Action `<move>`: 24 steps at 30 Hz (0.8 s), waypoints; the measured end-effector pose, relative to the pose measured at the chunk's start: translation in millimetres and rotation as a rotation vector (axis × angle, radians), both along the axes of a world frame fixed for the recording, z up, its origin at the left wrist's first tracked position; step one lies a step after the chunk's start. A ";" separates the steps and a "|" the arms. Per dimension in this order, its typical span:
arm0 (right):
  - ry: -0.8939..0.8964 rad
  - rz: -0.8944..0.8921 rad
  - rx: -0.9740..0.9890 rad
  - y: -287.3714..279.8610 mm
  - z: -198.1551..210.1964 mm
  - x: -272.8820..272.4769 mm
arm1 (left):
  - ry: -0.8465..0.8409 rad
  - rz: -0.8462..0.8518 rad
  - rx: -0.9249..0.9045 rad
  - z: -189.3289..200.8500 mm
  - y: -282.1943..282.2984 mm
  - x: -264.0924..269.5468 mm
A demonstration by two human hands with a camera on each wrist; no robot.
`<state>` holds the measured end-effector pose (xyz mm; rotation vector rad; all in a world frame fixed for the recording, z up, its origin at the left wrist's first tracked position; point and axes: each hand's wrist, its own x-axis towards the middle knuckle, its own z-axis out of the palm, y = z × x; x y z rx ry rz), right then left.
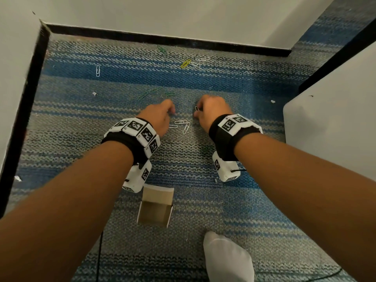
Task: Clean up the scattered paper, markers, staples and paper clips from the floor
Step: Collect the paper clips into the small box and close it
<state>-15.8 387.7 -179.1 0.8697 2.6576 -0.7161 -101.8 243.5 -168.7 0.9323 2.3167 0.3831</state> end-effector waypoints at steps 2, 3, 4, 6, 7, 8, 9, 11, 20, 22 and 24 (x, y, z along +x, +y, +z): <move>0.008 0.044 0.046 -4.0 1.5 -0.7 | 0.025 -0.028 -0.015 0.0 -0.6 3.0; 0.006 0.064 0.058 -5.6 2.8 0.1 | 0.042 -0.048 -0.016 -0.9 -1.6 4.0; -0.001 0.078 0.056 -6.2 4.0 0.8 | 0.056 -0.071 -0.017 -3.2 -3.0 3.9; -0.005 0.098 0.016 -3.8 7.1 2.4 | 0.068 -0.105 -0.041 -6.9 -4.8 2.0; -0.001 0.110 -0.010 -1.8 9.3 3.3 | 0.072 -0.118 -0.060 -8.3 -5.3 0.2; 0.008 0.118 -0.033 -0.3 9.9 4.0 | 0.082 -0.130 -0.070 -9.2 -5.7 -2.0; 0.032 0.131 -0.051 0.1 10.3 4.3 | 0.096 -0.144 -0.074 -9.6 -5.7 -3.6; 0.081 0.206 -0.063 -3.4 7.7 4.5 | 0.129 -0.190 -0.072 -9.5 -4.4 -5.0; -0.013 0.563 -0.011 -11.6 -4.0 6.0 | 0.078 0.111 0.120 12.8 -27.2 -6.7; 0.015 0.588 0.017 -13.5 -4.6 7.4 | 0.025 0.186 0.139 23.8 -40.1 -6.8; 0.037 0.596 0.044 -16.7 -4.1 10.2 | -0.029 0.214 0.173 31.1 -54.2 -1.4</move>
